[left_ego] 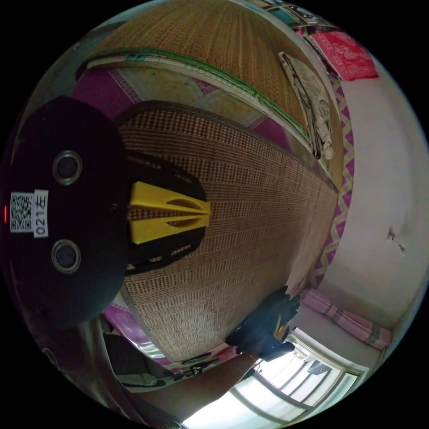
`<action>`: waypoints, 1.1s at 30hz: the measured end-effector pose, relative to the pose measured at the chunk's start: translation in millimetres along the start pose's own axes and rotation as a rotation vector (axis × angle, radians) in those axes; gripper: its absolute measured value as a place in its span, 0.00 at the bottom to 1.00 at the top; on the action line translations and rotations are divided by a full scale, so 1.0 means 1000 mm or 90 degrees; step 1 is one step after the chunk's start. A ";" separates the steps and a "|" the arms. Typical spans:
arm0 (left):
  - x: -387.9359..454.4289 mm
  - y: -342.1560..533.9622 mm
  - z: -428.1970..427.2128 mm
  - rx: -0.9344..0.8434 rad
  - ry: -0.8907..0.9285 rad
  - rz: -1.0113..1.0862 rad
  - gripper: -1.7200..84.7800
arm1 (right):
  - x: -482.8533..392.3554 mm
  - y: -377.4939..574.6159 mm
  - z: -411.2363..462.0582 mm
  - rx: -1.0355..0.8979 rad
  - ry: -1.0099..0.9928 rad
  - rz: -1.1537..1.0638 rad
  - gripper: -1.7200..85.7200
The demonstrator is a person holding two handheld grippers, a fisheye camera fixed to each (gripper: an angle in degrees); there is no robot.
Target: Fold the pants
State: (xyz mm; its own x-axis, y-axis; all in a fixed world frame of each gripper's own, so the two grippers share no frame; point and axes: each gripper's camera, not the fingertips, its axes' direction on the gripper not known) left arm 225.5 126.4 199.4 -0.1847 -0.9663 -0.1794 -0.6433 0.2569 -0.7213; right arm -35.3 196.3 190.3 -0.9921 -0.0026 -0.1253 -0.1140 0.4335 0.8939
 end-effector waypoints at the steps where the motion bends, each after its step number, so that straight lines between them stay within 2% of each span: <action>1: 0.003 0.003 0.000 -0.001 -0.003 -0.002 0.01 | -0.004 -0.001 -0.002 -0.003 0.016 -0.018 0.12; 5: 0.011 0.011 0.000 0.002 -0.003 -0.007 0.01 | 0.006 0.000 -0.012 -0.012 0.000 0.022 0.08; 11: 0.031 0.024 -0.002 0.008 -0.010 0.008 0.01 | 0.084 0.017 -0.058 0.006 -0.072 0.297 0.07; 13: 0.039 0.029 -0.003 0.010 -0.018 0.018 0.01 | 0.127 0.034 -0.095 0.058 -0.130 0.389 0.07; 15: 0.045 0.032 -0.002 0.006 -0.022 0.023 0.01 | 0.151 0.037 -0.130 0.103 -0.170 0.412 0.07; 18: 0.058 0.037 -0.003 0.002 -0.008 0.055 0.01 | 0.163 0.020 -0.197 0.160 -0.227 0.377 0.07; 21: 0.069 0.047 -0.023 0.028 0.071 0.065 0.01 | 0.124 -0.018 -0.252 0.176 -0.289 0.279 0.07; 23: 0.072 0.055 -0.042 0.052 0.091 0.064 0.01 | 0.077 -0.041 -0.273 0.170 -0.335 0.217 0.07; 26: 0.069 0.072 -0.066 0.077 0.106 0.057 0.01 | -0.034 -0.073 -0.288 0.145 -0.397 0.090 0.07; 28: 0.062 0.086 -0.077 0.071 0.099 0.047 0.01 | -0.132 -0.086 -0.282 0.093 -0.492 -0.019 0.07; 29: 0.060 0.090 -0.079 0.069 0.090 0.045 0.01 | -0.155 -0.086 -0.281 0.079 -0.512 -0.046 0.07; 30: 0.056 0.097 -0.083 0.067 0.069 0.041 0.01 | -0.188 -0.082 -0.288 0.078 -0.475 -0.066 0.07; 31: 0.051 0.104 -0.088 0.069 0.051 0.037 0.01 | -0.204 -0.074 -0.301 0.103 -0.382 -0.074 0.07; 33: 0.044 0.113 -0.093 0.068 0.047 0.023 0.01 | -0.203 -0.062 -0.314 0.132 -0.312 -0.041 0.08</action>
State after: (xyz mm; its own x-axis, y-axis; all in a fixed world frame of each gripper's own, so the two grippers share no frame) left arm 75.8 115.0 172.1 -0.2631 -0.9516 -0.1589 -0.5535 0.2838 -0.7830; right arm 156.5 -113.4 295.8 -0.8376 0.3640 -0.4073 -0.1124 0.6149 0.7805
